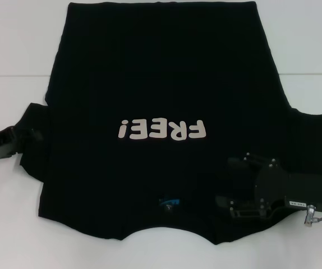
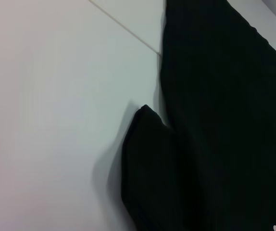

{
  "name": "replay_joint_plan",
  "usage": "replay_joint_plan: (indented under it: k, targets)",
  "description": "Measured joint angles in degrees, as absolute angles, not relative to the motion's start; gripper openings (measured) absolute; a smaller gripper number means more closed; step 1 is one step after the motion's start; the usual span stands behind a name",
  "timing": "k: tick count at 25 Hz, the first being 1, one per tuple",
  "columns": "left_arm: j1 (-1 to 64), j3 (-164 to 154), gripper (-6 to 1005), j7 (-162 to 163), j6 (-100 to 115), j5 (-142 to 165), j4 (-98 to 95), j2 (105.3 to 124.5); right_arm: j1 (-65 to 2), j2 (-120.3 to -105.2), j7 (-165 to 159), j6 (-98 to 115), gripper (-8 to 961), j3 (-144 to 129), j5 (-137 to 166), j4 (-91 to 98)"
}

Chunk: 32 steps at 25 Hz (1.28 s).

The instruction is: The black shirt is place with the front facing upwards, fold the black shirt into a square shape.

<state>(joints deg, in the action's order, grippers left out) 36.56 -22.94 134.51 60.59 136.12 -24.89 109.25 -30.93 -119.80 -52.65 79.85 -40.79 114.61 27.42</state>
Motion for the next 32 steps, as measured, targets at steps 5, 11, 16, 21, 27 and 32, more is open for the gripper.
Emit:
replay_joint_plan:
  k: [5, 11, 16, 21, 27, 32]
  targets:
    - [36.5, -23.1, 588, 134.7, 60.2, 136.1, -24.9, 109.24, -30.9, -119.79, -52.6, 79.9, 944, -40.8, 114.6, 27.4]
    - [36.1, -23.4, 578, 134.9, 62.5, 136.5, -24.9, 109.01, -30.9, -119.80, -52.6, 79.9, 944, -40.8, 114.6, 27.6]
    - [35.9, -23.4, 586, 134.9, 64.7, 136.6, -24.9, 108.63, -30.9, -119.80, -52.6, 79.9, 945, -40.8, 114.6, 27.7]
    - [35.6, -23.4, 723, 134.9, 64.1, 136.7, -25.2, 108.63, -30.9, -119.80, -52.6, 79.9, 945, -40.8, 114.6, 27.8]
    - [35.4, -23.4, 722, 136.1, 63.8, 139.0, -26.1, 108.40, -30.9, -119.80, -52.6, 79.9, 944, -40.8, 114.6, 27.9]
    - [35.6, -23.4, 719, 136.4, 64.9, 139.5, -26.3, 108.30, -30.9, -119.79, -52.6, 79.9, 944, -40.8, 114.6, 27.9]
